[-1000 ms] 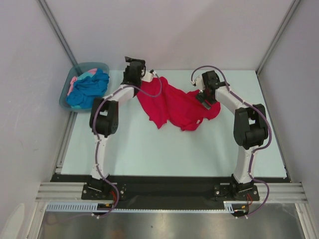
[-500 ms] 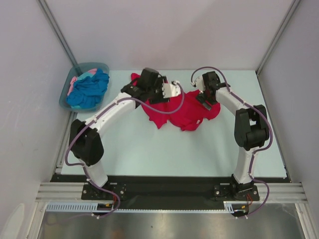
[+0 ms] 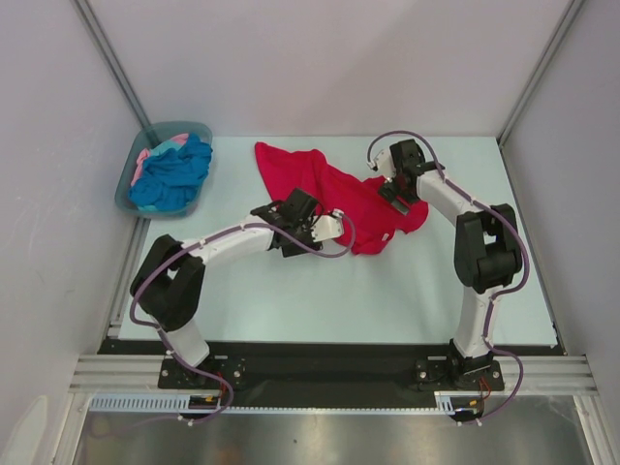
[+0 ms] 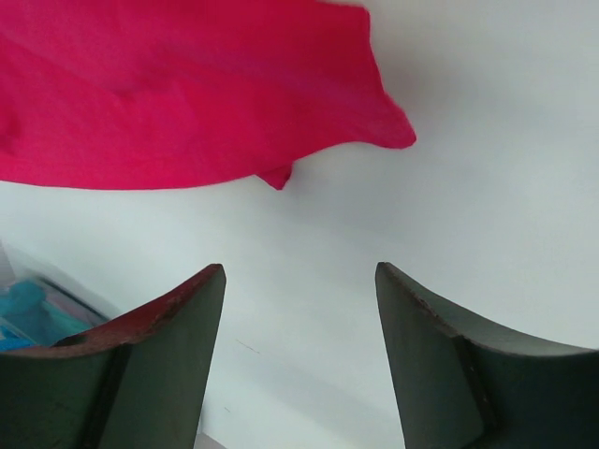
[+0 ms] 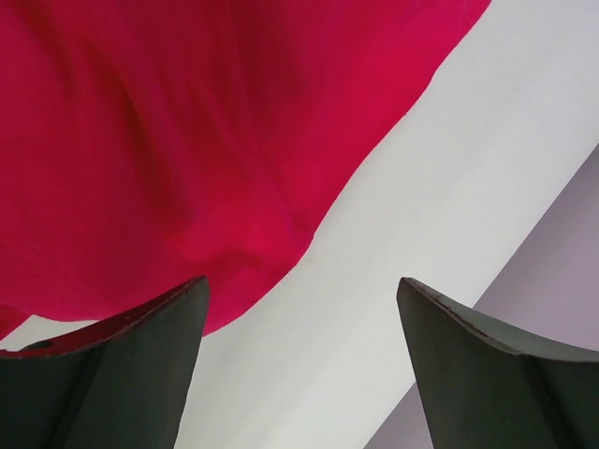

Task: Fold and stack the t-shirts
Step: Flatten the tshirt out

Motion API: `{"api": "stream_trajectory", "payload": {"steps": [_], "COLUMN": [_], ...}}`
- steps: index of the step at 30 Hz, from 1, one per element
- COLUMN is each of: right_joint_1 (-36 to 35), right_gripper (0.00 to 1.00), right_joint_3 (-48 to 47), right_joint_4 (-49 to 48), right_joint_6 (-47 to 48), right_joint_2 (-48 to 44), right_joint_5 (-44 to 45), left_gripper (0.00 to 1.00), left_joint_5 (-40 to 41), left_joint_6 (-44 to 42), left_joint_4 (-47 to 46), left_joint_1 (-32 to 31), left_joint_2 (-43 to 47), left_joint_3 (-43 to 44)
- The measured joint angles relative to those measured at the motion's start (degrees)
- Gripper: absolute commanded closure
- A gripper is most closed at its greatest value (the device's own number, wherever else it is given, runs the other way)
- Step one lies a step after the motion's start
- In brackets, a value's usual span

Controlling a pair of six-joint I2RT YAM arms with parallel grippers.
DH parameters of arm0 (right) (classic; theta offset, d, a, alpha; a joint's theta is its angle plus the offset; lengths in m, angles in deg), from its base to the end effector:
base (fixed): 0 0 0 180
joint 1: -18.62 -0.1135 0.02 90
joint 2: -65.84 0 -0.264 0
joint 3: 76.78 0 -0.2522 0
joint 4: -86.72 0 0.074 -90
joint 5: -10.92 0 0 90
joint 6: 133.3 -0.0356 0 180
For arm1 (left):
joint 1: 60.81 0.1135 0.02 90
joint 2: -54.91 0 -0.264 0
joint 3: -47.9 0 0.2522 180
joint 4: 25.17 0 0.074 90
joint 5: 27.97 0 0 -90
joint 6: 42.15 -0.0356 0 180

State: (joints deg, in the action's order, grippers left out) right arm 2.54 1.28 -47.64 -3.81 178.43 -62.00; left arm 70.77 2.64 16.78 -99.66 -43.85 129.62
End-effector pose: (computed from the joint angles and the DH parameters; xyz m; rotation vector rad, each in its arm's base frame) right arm 0.4153 0.1088 0.2208 -1.0964 2.3320 -0.5367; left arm 0.2819 -0.2201 0.2069 1.6997 1.9680 0.2384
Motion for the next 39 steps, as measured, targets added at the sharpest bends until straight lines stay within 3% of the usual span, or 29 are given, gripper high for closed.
{"api": "stream_trajectory", "payload": {"steps": [8, 20, 39], "right_joint_1": [-0.79, -1.29, -1.66], "right_gripper": [0.12, 0.12, 0.12], "right_joint_3": [0.0, 0.0, 0.13], "right_joint_4": [0.04, 0.09, 0.0], "right_joint_6": [0.02, 0.02, -0.02], "right_joint_2": [0.0, 0.0, 0.0], "right_joint_5": [0.02, 0.0, -1.09], "left_gripper": [0.33, 0.29, 0.28], "left_joint_5": [0.98, 4.33, 6.95], "left_joint_6": [7.63, 17.84, 23.3], "left_joint_4": [-1.9, -2.91, -8.87], "left_joint_1": [-1.22, -4.57, -9.49], "left_joint_2": [3.17, -1.01, -7.28], "left_joint_3": [0.02, 0.07, -0.04]}}
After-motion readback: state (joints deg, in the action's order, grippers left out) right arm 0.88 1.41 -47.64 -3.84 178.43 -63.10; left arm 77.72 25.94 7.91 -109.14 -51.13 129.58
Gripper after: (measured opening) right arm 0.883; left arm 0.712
